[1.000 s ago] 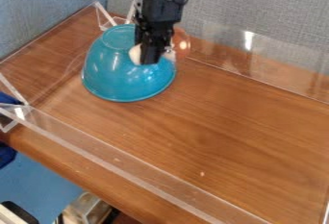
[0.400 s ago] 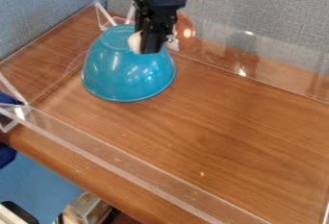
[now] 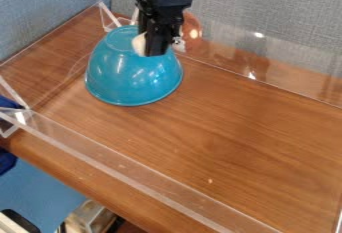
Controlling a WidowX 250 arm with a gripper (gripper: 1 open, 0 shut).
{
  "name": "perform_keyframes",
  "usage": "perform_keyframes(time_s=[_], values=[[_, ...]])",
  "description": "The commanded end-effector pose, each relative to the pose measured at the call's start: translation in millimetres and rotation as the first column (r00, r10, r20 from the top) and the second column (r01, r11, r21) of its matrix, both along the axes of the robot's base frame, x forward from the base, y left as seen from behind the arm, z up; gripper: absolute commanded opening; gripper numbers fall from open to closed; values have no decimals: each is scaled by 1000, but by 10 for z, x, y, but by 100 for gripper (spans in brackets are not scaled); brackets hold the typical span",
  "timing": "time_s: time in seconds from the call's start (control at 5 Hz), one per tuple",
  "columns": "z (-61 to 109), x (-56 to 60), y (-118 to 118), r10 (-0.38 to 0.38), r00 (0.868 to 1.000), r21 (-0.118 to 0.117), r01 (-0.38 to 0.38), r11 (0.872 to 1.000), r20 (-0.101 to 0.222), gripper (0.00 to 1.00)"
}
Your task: Put the mushroom in the blue bowl
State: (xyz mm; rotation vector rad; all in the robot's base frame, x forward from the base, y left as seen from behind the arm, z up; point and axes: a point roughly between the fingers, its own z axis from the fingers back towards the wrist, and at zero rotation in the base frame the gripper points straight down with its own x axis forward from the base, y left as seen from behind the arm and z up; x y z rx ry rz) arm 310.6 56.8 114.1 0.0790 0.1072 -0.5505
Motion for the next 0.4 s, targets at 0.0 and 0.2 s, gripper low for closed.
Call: perform_keyframes(time_s=[0.0, 0.2], values=[[28, 11, 124, -28, 999, -2, 28, 1000, 18, 0], [-28, 7, 156, -85, 996, -8, 85, 996, 4, 0]])
